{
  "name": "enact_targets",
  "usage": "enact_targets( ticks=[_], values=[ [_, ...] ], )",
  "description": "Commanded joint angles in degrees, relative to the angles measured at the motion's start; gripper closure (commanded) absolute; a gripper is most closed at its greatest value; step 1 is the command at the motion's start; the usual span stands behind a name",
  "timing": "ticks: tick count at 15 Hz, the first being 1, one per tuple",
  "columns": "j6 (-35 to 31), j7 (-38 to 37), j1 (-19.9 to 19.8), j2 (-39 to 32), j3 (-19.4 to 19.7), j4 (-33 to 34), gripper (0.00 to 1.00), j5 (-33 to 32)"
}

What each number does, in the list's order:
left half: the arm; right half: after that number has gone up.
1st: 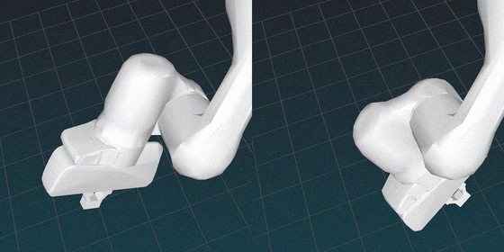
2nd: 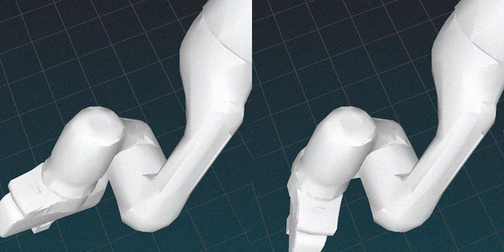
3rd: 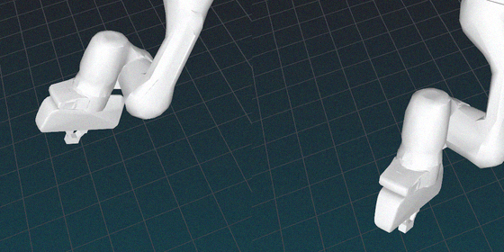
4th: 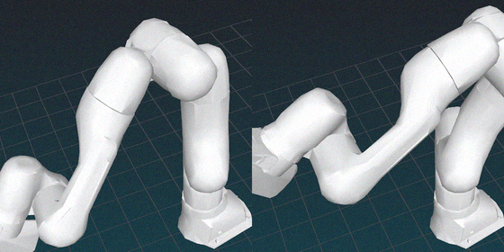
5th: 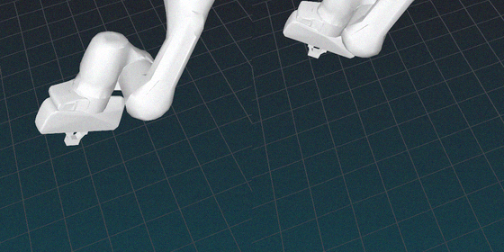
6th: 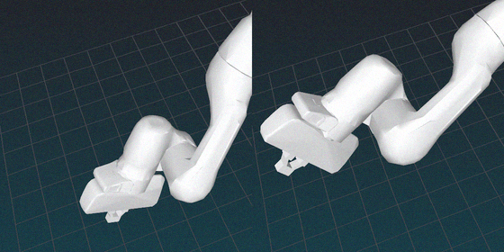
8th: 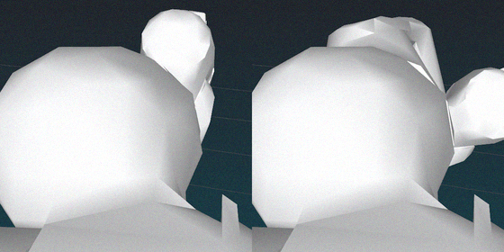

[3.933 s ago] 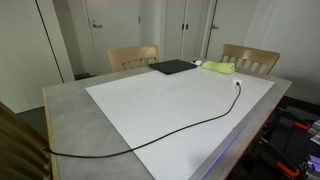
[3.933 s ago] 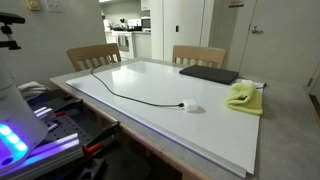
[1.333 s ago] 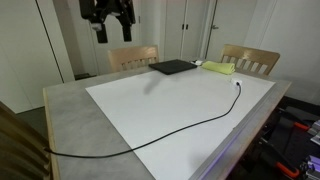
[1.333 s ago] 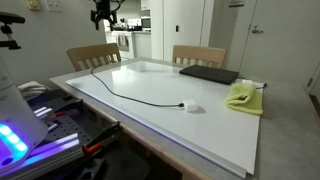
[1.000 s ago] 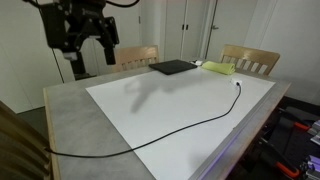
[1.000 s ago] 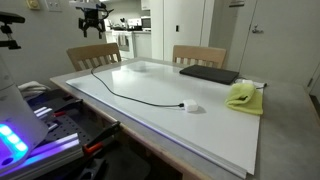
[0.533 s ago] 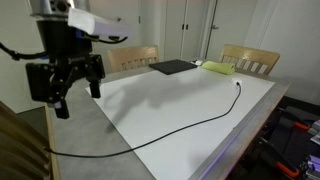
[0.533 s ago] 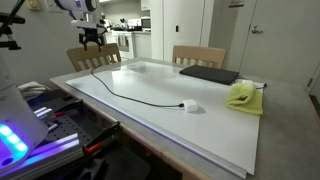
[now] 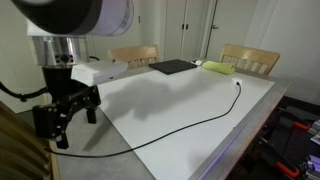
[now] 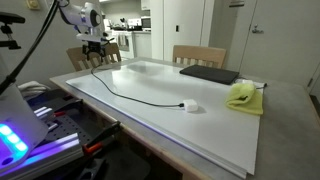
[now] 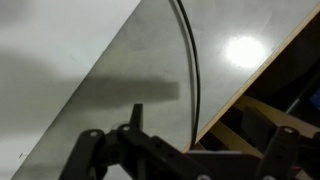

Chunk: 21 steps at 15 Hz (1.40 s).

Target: Put the cable in a circle

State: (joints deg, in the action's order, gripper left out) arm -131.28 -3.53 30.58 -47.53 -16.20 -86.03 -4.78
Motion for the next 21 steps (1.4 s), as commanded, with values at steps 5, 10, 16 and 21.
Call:
enact_targets(
  ticks=[5,10,16,21],
  values=[
    [1.1,-0.54,2.56,-1.53,1.78,2.06,0.0,-1.93],
    [0.79,-1.48,6.03,-2.12,3.6,2.23,0.0,-4.44],
    [-2.88,-7.68,10.8,-1.46,8.11,0.22,0.0,-8.96],
    [-6.52,-12.2,11.72,-1.48,9.75,-1.52,0.0,-8.26]
  ],
)
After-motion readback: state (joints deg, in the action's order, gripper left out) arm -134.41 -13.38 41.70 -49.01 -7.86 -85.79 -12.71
